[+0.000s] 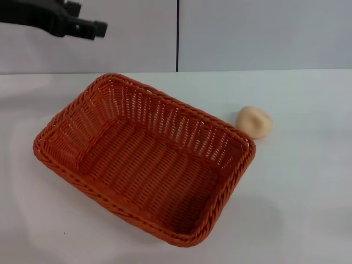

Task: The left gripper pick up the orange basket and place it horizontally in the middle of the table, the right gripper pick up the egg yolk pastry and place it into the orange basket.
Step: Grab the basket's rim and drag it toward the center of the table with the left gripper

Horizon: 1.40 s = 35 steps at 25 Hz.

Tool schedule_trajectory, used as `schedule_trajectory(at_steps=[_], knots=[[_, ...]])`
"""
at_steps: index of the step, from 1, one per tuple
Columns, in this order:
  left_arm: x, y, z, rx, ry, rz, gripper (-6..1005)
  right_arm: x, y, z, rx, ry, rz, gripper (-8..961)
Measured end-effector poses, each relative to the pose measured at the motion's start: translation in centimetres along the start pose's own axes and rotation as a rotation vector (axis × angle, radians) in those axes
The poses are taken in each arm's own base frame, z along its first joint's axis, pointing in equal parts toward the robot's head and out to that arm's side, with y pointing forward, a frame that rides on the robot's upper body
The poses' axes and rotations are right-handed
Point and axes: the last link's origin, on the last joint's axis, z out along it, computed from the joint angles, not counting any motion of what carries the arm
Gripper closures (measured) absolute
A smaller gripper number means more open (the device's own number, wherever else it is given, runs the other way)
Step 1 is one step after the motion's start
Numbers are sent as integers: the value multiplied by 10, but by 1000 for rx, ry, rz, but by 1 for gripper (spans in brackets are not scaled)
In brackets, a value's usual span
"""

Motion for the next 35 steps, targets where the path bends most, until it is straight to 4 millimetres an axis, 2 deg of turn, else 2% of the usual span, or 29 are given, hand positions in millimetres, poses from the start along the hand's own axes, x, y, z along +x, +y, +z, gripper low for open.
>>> schedule_trajectory(at_steps=[5,9,19,26,35], knots=[[-1,3,8,41,-125,12,186,2,1,2,3,6,4,249],[-11,0,25,94,-234,5,186,3,1,3,4,8,6,249],[-26,-5,48,95,-311,-10,186,3,1,2,5,12,7,249],[-35,-7,57,92,-347,-24,185,4,2,2,2,12,8,249],[-47,-4,69,73,-394,-29,256,5,3,3,2,20,10,250]])
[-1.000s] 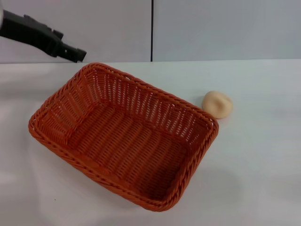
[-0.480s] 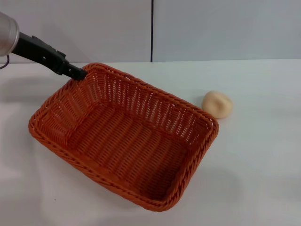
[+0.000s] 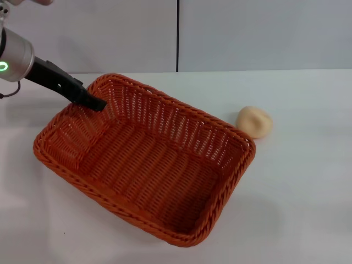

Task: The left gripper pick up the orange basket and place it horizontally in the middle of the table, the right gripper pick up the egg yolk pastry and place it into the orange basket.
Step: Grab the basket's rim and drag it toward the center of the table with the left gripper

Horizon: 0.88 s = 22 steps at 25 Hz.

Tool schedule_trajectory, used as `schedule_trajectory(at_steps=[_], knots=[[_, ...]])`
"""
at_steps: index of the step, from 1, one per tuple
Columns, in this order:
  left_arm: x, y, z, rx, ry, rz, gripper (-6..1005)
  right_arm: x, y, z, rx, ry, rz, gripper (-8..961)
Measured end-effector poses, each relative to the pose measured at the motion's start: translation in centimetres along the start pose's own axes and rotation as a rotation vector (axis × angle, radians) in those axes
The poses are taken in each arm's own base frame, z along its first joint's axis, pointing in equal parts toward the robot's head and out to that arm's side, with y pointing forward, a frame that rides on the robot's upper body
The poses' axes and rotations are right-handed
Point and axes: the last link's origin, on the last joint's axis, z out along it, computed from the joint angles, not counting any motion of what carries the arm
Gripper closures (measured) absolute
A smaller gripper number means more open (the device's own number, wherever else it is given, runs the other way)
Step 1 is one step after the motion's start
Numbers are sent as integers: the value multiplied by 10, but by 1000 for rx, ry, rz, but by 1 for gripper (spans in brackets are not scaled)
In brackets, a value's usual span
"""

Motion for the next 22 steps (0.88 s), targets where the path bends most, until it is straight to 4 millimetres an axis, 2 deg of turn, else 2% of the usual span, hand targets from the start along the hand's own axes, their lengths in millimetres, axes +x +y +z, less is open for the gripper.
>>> schedule_trajectory(at_steps=[10,22], knots=[[-2,1,8,-5,-31,-21,334,1,1,0,-4,4,1,250],[0,2,7,5,-31,-12,619,1,-1,0,4,9,-1,250]])
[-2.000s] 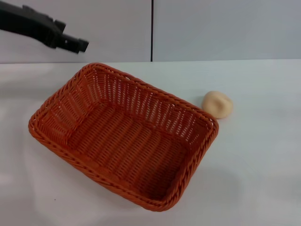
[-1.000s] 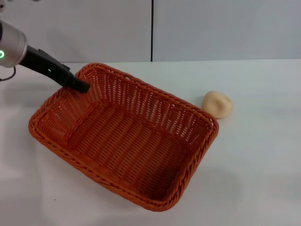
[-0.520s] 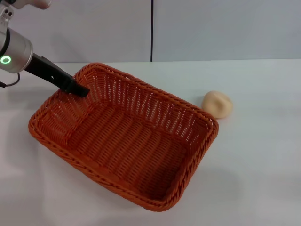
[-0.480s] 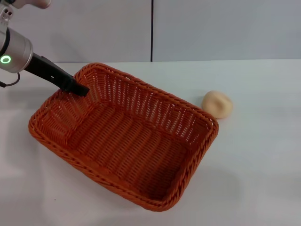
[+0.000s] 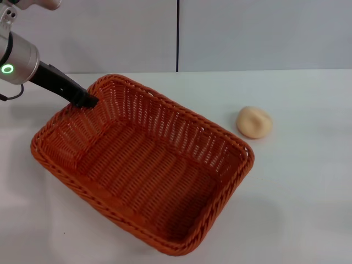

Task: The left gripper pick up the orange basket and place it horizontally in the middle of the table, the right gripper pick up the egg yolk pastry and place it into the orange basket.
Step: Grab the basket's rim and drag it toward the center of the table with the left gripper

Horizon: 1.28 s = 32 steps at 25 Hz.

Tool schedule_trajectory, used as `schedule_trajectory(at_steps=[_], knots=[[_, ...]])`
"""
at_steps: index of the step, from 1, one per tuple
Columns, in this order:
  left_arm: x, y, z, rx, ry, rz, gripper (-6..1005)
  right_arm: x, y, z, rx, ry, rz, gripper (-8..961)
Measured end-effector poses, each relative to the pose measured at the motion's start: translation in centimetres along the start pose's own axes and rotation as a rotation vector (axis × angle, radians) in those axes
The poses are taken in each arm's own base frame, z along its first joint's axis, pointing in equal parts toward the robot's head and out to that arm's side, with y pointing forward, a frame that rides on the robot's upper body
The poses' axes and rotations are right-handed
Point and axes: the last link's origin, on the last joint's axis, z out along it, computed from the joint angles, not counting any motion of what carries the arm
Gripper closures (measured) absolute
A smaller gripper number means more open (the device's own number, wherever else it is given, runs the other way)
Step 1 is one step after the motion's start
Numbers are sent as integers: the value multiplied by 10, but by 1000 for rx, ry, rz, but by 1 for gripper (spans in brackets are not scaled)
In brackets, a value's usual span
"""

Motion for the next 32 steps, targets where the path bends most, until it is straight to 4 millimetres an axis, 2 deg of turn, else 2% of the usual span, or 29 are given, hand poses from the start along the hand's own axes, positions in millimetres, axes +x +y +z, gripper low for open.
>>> schedule_trajectory(at_steps=[9,10,17,20,22,26,29,30,32], knots=[[2,-2,-7,-7,31,-69,786,1,0,1,3,3,1,250],[2,-7,-15,-13,67,-139,804,1,0,1,5,5,1,250],[-7,-22,-27,-15,121,-308,821,4,0,5,10,18,4,250],[-23,-34,-35,-21,170,-431,823,4,0,5,11,19,4,250],[-23,-34,-35,-21,170,-431,823,4,-2,7,16,23,1,250],[-56,-43,-47,-79,269,-586,823,6,-3,11,23,34,2,249],[-56,-43,-47,-79,269,-586,823,7,-3,12,25,37,2,249],[-86,-44,-56,-131,397,-697,822,8,-2,14,25,41,4,249],[-92,-43,-58,-142,421,-716,822,9,-2,16,27,46,4,249]])
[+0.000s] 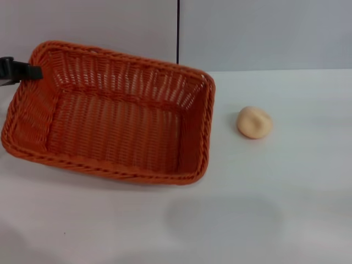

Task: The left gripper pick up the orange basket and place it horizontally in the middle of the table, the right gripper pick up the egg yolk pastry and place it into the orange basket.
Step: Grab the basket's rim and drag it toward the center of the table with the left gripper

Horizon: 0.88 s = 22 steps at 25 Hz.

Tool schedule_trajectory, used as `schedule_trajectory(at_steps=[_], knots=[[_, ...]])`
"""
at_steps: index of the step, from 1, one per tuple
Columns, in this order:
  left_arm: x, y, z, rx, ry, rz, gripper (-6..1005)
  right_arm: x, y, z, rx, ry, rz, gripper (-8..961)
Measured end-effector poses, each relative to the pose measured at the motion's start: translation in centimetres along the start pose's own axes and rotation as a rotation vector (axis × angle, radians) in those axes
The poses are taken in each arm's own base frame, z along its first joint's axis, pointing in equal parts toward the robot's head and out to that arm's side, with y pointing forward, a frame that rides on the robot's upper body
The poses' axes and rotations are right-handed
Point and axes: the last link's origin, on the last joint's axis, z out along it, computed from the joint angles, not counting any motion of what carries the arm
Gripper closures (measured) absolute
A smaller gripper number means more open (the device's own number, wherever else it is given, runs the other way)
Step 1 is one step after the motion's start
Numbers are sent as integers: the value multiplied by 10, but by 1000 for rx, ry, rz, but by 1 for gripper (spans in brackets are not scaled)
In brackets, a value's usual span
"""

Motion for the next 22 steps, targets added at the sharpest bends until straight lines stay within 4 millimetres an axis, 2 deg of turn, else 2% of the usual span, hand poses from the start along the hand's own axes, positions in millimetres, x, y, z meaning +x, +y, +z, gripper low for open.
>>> schedule_trajectory(at_steps=[2,3,5,9,12,13,22], knots=[[-3,-2,-2,-8,13,-13,822,0,0,1,1,3,0,249],[-16,-10,-8,-18,37,-58,822,1,1,3,-3,5,1,249],[-16,-10,-8,-18,37,-58,822,2,2,5,-8,6,2,249],[-33,-17,-12,-32,48,-100,822,2,3,7,-14,7,2,249],[-36,-18,-12,-35,47,-106,822,2,4,8,-17,7,2,249],[-44,-19,-10,-52,42,-126,822,2,4,8,-17,8,1,249],[-58,-24,-4,-67,42,-163,821,3,4,8,-18,13,3,249]])
